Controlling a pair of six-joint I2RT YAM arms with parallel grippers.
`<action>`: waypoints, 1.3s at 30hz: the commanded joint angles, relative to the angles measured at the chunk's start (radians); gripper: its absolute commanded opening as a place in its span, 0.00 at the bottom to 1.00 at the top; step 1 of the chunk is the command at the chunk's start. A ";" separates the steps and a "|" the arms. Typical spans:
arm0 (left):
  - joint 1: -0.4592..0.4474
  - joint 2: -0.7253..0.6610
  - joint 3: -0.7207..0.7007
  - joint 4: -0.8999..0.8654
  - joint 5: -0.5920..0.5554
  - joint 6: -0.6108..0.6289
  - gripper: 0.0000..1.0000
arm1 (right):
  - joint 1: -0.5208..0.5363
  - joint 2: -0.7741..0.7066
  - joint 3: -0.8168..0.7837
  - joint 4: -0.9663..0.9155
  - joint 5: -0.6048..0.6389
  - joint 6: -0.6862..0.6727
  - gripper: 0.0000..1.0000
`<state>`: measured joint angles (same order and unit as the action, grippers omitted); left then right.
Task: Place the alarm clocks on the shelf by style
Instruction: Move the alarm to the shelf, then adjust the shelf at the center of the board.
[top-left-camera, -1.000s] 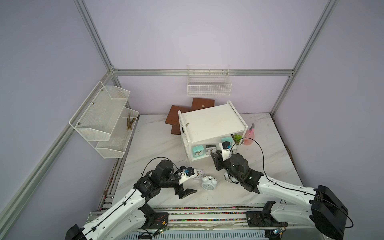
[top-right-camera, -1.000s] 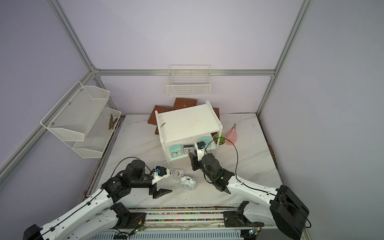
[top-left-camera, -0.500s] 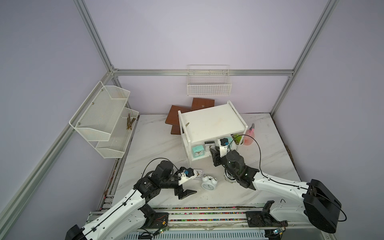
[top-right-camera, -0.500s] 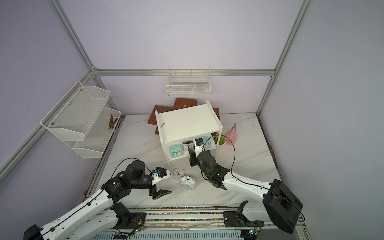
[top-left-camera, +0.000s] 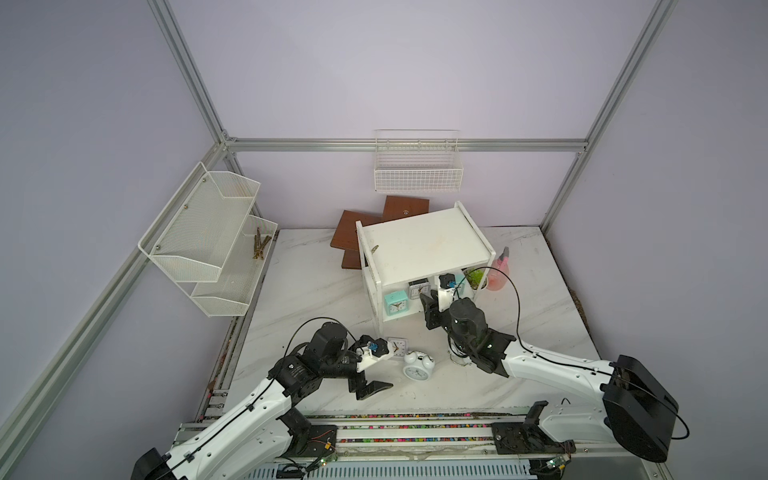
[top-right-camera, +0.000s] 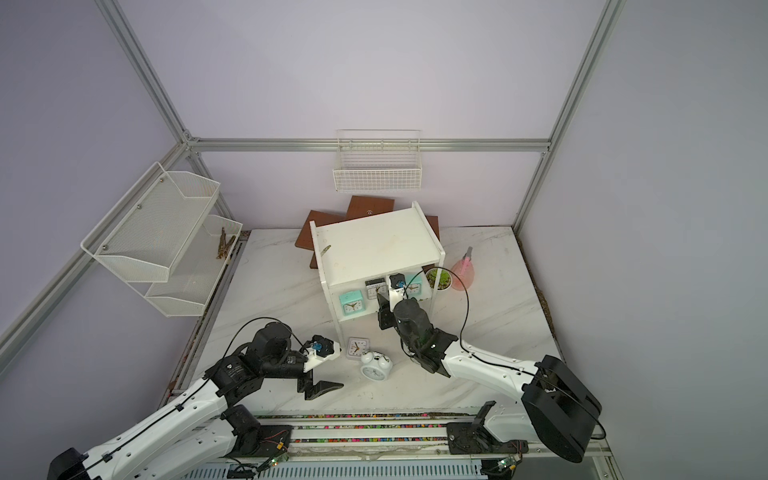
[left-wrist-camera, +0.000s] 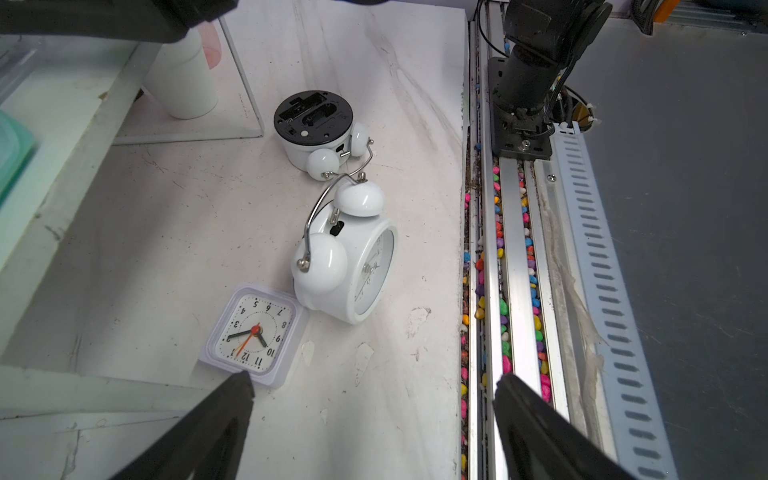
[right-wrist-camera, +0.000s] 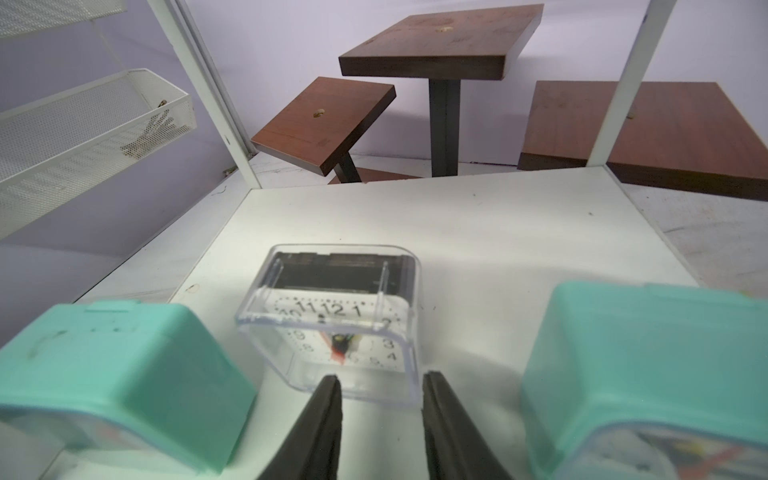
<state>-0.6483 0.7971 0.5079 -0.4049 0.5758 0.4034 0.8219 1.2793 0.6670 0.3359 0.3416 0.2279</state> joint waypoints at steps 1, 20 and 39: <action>0.004 0.029 -0.012 0.040 -0.007 0.067 0.93 | 0.014 -0.082 -0.009 -0.064 -0.041 0.038 0.40; -0.043 0.349 0.028 0.211 -0.271 0.354 0.98 | 0.169 -0.485 -0.204 -0.567 -0.030 0.356 0.53; -0.125 0.549 0.121 0.300 -0.446 0.368 1.00 | 0.222 -0.497 -0.352 -0.455 -0.160 0.407 0.61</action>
<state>-0.7750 1.3281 0.5774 -0.1783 0.1852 0.7540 1.0321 0.7822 0.3218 -0.1741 0.1940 0.6231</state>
